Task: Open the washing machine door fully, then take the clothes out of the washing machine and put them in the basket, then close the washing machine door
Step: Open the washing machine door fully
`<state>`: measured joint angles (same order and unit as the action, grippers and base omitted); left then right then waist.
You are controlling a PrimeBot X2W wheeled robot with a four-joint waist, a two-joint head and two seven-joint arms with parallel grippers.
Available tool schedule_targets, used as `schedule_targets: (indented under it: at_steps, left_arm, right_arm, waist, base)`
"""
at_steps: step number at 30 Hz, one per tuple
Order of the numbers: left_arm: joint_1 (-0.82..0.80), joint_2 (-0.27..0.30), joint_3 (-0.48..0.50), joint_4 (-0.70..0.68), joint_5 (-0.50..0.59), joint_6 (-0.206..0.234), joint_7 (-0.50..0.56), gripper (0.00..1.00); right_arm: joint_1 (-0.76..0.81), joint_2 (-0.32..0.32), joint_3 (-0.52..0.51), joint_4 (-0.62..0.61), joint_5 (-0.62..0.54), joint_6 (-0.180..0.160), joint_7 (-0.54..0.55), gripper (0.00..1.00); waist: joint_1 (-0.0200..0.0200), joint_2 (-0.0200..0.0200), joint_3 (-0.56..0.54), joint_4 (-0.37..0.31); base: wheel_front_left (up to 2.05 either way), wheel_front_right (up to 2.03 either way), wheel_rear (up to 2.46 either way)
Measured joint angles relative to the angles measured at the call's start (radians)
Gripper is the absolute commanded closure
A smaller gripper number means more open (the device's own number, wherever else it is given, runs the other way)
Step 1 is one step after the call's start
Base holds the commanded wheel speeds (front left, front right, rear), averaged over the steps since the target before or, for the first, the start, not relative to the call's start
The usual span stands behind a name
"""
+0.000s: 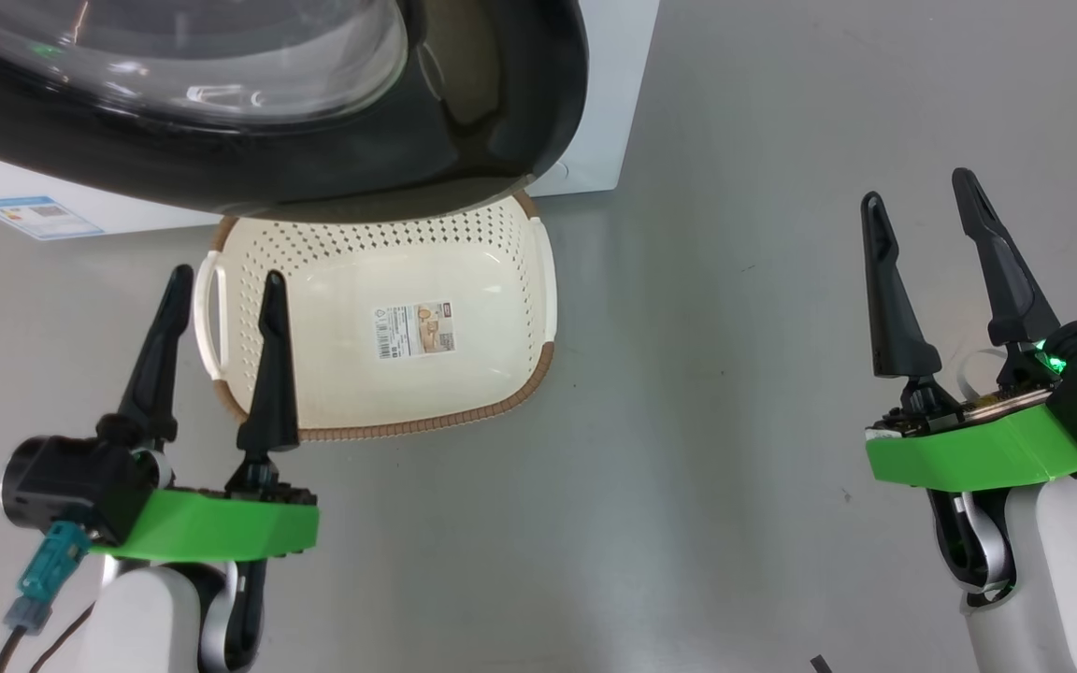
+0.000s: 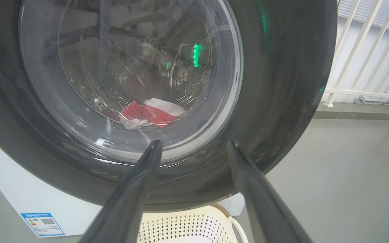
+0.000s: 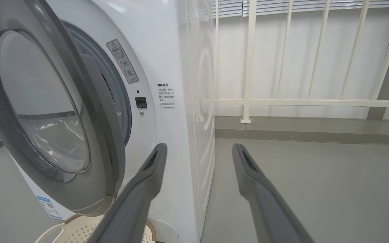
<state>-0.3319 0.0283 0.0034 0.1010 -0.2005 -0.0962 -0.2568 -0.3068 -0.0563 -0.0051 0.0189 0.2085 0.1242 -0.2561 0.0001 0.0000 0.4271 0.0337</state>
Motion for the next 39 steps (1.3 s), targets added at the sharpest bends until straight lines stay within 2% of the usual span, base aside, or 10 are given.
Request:
schedule_targets:
  at_steps: [10, 11, 12, 13, 16, 20, 26, 29, 35, 39]
  left_arm:
    - [0.0, 0.0, -0.004, 0.004, 0.0, 0.0, 0.0, 0.0]
    - [0.0, 0.0, -0.005, 0.004, 0.0, 0.0, 0.0, 0.0]
    - [0.0, 0.0, -0.005, 0.004, 0.0, 0.0, 0.0, 0.0]
    - [0.0, 0.0, -0.006, 0.004, 0.0, 0.0, 0.0, 0.0]
    - [0.0, 0.0, -0.006, 0.003, 0.0, 0.0, 0.0, 0.0]
    - [-0.001, 0.0, -0.008, 0.003, 0.0, 0.0, 0.0, 0.0]
    - [-0.005, 0.0, -0.014, 0.0, -0.003, 0.0, 0.0, 0.0]
    - [-0.01, 0.0, -0.015, -0.004, -0.003, 0.001, 0.0, 0.0]
    - [-0.016, 0.0, -0.023, -0.021, -0.012, 0.009, 0.0, 0.0]
    - [-0.017, 0.0, -0.034, -0.026, -0.015, 0.013, 0.0, 0.0]
  right_arm:
    - [0.0, 0.0, -0.006, 0.009, 0.01, 0.0, 0.0, 0.0]
    - [0.0, 0.0, -0.006, 0.01, 0.01, 0.0, 0.0, 0.31]
    - [0.0, 0.0, -0.006, 0.012, 0.01, 0.0, 0.0, 0.77]
    - [0.0, 0.0, -0.005, 0.016, 0.011, 0.0, 0.0, 1.0]
    - [-0.004, 0.001, 0.0, 0.038, 0.08, 0.0, 0.0, 1.0]
    - [-0.048, -0.001, -0.005, 0.112, 0.363, 0.0, 0.0, 1.0]
    - [-0.227, -0.002, 0.131, 0.227, 0.599, 0.0, -0.001, 1.0]
    - [-0.303, -0.004, 0.199, 0.286, 0.756, 0.0, 0.0, 1.0]
    - [-0.473, -0.019, 0.243, 0.323, 1.098, 0.0, 0.121, 1.0]
    - [-0.56, -0.03, 0.251, 0.34, 1.271, 0.0, 0.279, 1.0]
  waist:
    - [0.0, 0.0001, 0.003, 0.008]
    - [0.0, 0.0, 0.004, 0.009]
    - [0.0, 0.0, 0.005, 0.01]
    - [0.0, 0.0, 0.007, 0.011]
    - [0.0, 0.0, 0.011, 0.014]
    - [-0.0001, 0.0, 0.016, 0.018]
    - [0.0, 0.0001, 0.023, 0.029]
    - [0.0, 0.0, 0.028, 0.035]
    - [0.0, 0.0001, 0.046, 0.046]
    - [0.0, 0.0001, 0.059, 0.056]
  base:
    - [0.0, 0.0, 0.0]
    - [0.0, 0.0, 0.0]
    - [0.0, 0.0, 0.0]
    - [0.0, 0.0, 0.0]
    - [0.0, 0.0, 0.0]
    - [0.0, 0.0, 0.0]
    - [0.0, 0.0, 0.0]
    - [0.0, 0.0, 0.0]
    - [0.0, 0.0, 0.0]
    - [0.0, 0.0, 0.0]
